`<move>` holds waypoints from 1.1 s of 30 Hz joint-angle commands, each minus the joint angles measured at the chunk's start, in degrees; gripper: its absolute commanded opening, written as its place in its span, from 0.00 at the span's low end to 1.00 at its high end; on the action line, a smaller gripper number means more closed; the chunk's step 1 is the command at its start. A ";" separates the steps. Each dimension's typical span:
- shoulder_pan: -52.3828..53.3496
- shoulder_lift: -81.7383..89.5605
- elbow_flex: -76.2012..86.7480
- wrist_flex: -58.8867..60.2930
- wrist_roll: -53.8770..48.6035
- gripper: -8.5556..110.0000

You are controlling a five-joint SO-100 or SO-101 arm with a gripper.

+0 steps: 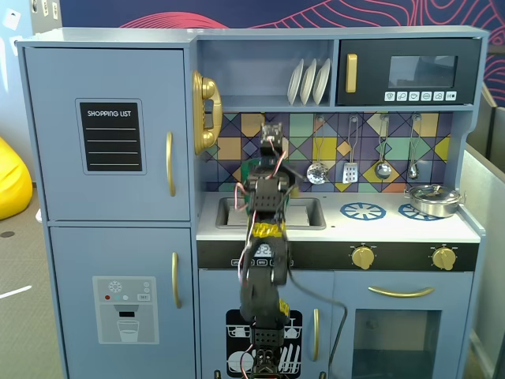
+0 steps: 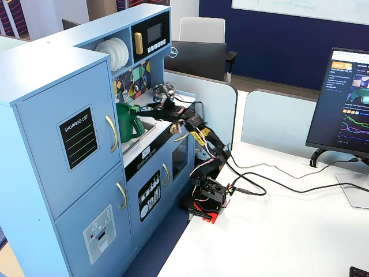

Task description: Pick up the lid from the counter and put it on the green recipient

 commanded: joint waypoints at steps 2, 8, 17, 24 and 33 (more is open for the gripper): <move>2.64 22.41 18.54 10.46 2.29 0.31; 1.32 34.01 39.02 19.78 3.34 0.23; -1.32 41.31 68.47 21.88 -2.64 0.09; -6.59 41.13 78.05 21.53 6.77 0.08; -5.89 43.86 78.13 41.40 2.20 0.09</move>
